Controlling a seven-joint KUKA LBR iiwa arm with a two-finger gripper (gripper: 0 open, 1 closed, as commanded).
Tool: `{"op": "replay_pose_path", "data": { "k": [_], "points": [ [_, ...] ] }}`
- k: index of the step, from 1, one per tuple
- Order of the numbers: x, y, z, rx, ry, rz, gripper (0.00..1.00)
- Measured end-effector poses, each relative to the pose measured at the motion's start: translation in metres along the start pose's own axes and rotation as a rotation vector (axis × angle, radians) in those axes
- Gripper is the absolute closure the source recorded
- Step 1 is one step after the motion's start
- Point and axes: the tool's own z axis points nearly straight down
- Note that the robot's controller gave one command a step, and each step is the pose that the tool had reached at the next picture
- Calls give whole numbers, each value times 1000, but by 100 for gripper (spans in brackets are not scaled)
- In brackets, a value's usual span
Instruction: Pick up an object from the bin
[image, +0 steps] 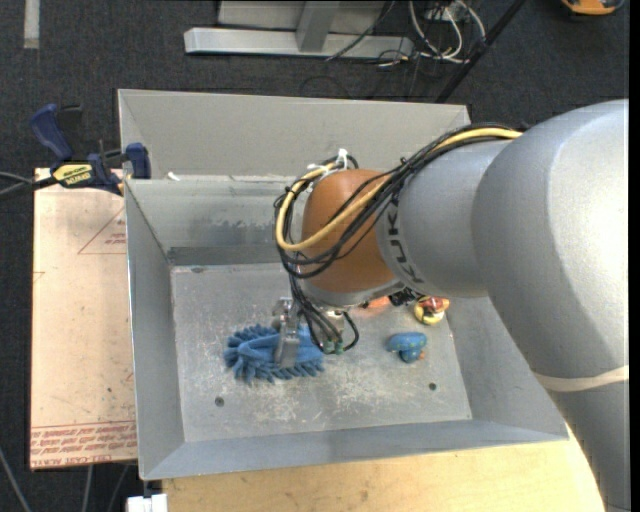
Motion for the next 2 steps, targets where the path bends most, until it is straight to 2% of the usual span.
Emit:
{"op": "replay_pose_path", "data": {
  "k": [1,2],
  "points": [
    [0,0,0,0,0,0,100],
    [-29,0,-143,-2,-7,35,100]
  ]
}}
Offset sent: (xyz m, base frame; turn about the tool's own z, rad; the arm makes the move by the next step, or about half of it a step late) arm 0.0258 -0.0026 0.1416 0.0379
